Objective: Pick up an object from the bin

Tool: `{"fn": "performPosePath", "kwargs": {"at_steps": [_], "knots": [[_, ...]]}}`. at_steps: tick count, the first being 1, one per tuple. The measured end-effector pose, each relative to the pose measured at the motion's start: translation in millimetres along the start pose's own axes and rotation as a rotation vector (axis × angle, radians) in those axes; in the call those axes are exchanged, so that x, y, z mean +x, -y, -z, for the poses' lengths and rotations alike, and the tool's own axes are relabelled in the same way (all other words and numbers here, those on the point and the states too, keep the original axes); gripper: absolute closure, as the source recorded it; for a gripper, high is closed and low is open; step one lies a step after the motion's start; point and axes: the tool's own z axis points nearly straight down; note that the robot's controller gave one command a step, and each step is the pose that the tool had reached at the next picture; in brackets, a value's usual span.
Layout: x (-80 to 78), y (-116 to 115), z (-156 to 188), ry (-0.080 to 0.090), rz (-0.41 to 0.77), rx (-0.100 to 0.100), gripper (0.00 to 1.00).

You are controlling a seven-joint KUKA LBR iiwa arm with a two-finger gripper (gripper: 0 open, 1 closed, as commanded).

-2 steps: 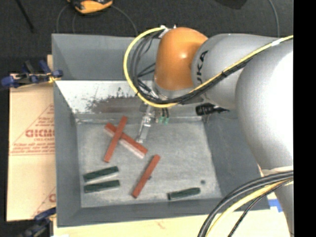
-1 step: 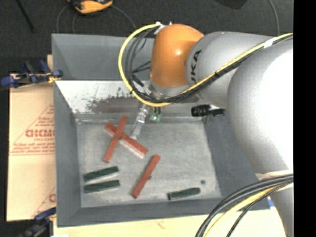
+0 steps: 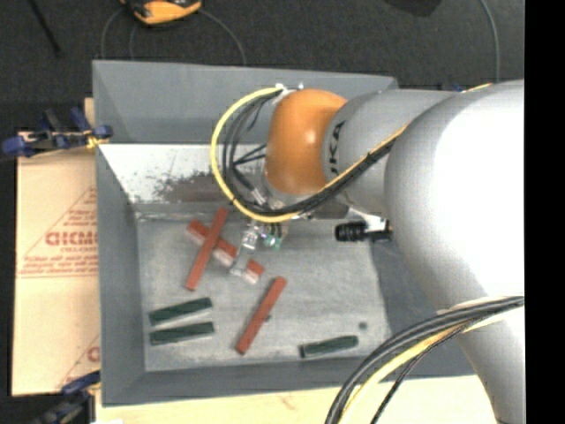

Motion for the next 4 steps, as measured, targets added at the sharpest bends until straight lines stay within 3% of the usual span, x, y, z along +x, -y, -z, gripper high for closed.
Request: {"fn": "performPosePath", "kwargs": {"at_steps": [1, 4], "knots": [[6.6, -3.2, -19.0, -0.005, -0.324, 0.001, 1.00], [8.6, -1.4, -3.3, -0.012, -0.322, 0.008, 1.00]]}}
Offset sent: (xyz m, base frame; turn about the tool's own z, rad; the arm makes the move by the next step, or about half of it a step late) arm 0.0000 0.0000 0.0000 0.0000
